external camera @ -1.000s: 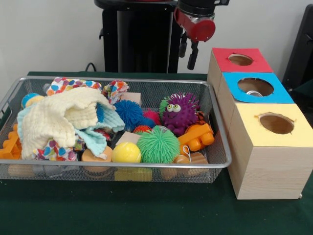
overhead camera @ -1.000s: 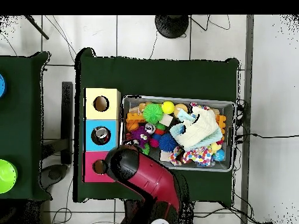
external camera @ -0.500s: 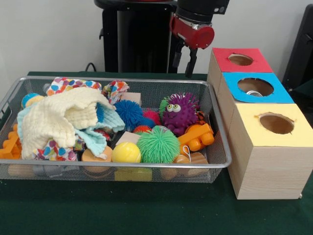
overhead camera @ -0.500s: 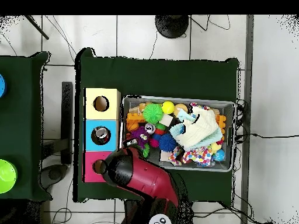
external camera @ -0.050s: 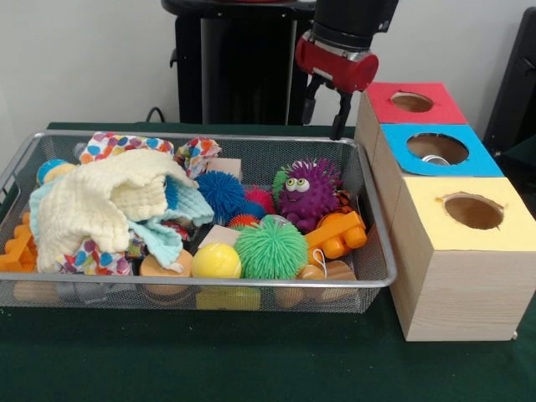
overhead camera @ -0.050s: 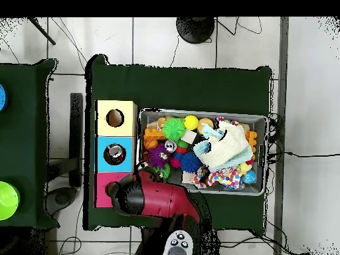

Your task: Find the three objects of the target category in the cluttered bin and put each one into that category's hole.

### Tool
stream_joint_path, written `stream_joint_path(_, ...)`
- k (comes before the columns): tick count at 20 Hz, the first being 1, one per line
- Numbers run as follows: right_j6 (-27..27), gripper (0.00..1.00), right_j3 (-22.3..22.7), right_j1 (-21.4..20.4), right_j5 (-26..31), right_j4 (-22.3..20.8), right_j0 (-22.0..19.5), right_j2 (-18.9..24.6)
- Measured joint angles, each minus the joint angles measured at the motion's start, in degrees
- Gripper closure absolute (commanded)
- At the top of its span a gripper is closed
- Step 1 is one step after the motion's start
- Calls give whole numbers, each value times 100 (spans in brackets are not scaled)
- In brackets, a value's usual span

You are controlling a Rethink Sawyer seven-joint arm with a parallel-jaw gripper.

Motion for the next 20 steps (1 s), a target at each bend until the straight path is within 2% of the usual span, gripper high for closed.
stream_joint_path(3, -5, 0, -67, -21, -1, -417, -123, 184)
stream_joint_path(5, -9, 0, -159, -56, 1, -842, -268, 400)
stream_joint_path(9, -9, 0, -307, -146, -1, -1408, -548, 820)
stream_joint_path(13, -9, 0, -390, -249, 1, -1795, -819, 1250)
stream_joint_path(20, -85, 0, -441, -382, 1, -2368, -1476, 2263)
